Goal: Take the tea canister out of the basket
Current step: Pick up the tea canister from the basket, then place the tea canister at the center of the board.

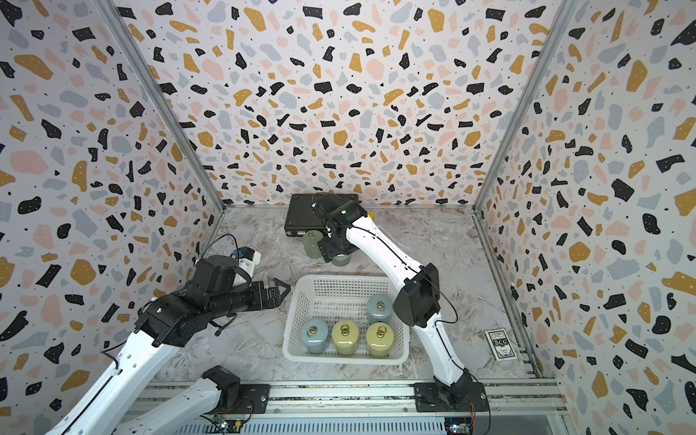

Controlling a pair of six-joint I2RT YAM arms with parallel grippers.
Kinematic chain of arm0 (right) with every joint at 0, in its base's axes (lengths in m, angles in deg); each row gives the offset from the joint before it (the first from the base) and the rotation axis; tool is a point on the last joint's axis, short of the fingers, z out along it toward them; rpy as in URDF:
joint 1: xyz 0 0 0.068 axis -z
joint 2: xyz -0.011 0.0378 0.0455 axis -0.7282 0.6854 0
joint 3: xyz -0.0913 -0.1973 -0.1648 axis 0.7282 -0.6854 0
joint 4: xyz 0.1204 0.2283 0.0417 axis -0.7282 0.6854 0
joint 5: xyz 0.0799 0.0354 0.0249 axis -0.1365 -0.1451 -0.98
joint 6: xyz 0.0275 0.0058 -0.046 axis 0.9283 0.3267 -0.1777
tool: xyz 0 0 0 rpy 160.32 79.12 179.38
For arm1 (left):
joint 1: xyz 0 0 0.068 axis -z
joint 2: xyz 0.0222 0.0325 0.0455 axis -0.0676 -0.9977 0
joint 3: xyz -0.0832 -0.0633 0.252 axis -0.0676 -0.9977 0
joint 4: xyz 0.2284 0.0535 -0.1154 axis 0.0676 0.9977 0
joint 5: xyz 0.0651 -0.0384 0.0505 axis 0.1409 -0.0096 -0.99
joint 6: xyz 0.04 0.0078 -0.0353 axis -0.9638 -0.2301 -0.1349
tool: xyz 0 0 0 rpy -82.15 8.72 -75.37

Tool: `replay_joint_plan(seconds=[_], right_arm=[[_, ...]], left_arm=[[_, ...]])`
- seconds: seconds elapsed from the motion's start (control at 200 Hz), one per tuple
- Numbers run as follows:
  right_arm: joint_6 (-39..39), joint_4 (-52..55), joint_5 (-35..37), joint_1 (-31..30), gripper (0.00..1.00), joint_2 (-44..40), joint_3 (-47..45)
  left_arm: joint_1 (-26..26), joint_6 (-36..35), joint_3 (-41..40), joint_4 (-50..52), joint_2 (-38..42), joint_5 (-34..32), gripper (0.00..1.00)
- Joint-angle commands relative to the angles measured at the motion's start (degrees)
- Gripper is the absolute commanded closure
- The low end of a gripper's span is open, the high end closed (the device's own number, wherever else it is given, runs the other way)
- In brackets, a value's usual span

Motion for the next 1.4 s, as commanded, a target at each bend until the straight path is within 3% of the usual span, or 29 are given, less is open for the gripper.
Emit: replay_joint_plan(seconds=[0.0, 0.701, 1.397], right_arm=[[-0.39, -1.3, 2.19, 1.04, 0.22, -0.93, 5.38], [2.25, -19.58, 1.69, 6.08, 0.22, 12.8, 6.61], [2.85, -24.44, -2.58, 6.43, 0.18, 18.42, 6.81]], left_arm=[[0.07, 0.38, 2.63, -2.83, -0.63, -0.42, 0.0], [0.07, 0.96, 4.37, -1.19, -1.38, -3.0, 0.0], [0.07, 0.78, 4.11, -0.47, -1.42, -3.15, 0.0]])
